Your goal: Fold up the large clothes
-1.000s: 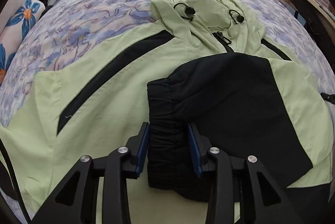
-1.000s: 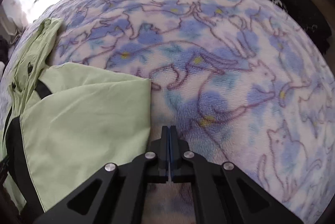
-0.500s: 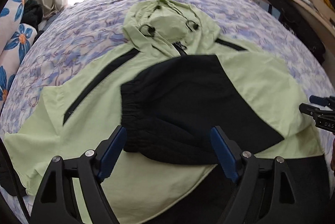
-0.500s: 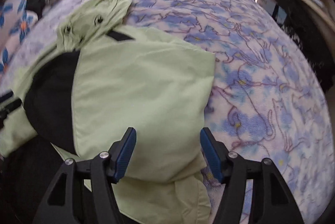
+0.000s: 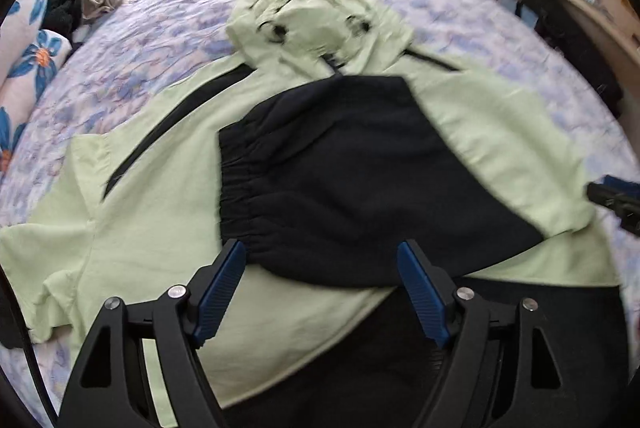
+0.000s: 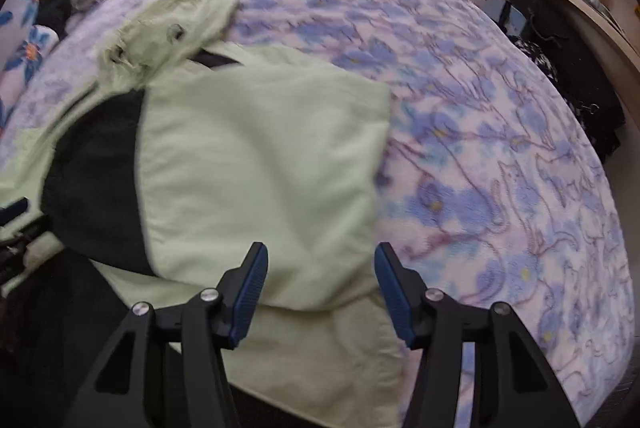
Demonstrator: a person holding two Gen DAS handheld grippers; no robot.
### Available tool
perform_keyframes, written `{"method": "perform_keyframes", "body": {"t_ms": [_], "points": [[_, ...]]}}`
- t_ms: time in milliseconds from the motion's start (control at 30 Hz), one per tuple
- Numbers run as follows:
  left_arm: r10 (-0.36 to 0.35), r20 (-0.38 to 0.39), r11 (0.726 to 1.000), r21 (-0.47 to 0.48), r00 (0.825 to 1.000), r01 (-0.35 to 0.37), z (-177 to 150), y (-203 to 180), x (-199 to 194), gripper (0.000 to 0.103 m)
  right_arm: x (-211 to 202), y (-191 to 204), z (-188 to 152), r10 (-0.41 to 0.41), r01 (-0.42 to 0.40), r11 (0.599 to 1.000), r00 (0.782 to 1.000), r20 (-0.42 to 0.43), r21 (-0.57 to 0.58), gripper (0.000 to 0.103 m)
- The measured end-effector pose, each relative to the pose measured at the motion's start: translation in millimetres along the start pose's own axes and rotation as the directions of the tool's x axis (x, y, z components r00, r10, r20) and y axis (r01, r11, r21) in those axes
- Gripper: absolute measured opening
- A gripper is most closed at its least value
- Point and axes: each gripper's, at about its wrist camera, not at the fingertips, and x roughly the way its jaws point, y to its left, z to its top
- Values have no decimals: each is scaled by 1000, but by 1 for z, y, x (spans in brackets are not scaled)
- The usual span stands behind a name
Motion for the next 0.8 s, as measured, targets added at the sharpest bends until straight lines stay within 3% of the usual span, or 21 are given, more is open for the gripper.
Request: {"method": "perform_keyframes", "body": {"t_ms": [67, 133, 200, 267, 400, 467, 533, 600, 733, 800], "points": [[-57, 6, 998, -32, 998, 57, 7, -2, 1, 77, -2, 22, 5, 56, -53, 998, 997, 57, -39, 56], [-103, 13, 992, -72, 995, 104, 16, -4, 6, 77, 10, 49, 13, 95, -91, 990, 995, 41, -106, 56], [-118, -30, 988, -103, 993, 114, 28, -5, 19, 77, 23, 66, 22, 111, -107, 986, 993, 26, -126, 56], [-118, -39, 985, -134, 992, 112, 39, -3, 32, 77, 37, 77, 34, 145, -140, 984, 989, 37, -115, 55], [-48, -54, 987, -158, 997, 39, 55, 5, 61, 77, 71, 84, 58, 141, -139, 986, 990, 18, -90, 51], [-36, -78, 984, -176, 996, 22, 60, 14, 76, 77, 91, 68, 70, 95, -95, 994, 995, 13, -47, 51], [-63, -67, 980, -193, 996, 49, 62, 23, 83, 75, 103, 48, 77, 68, -68, 998, 998, 13, -8, 41], [-68, -54, 983, -172, 996, 58, 64, 24, 84, 75, 110, 22, 82, 72, -72, 997, 997, 7, 31, 10], [-58, -47, 989, -140, 997, 51, 64, 23, 87, 75, 109, -22, 84, -61, 60, 995, 998, 10, 75, 14], [-44, -46, 991, -126, 998, 38, 64, 20, 86, 75, 109, -42, 81, -69, 70, 991, 998, -14, 118, 20]]}}
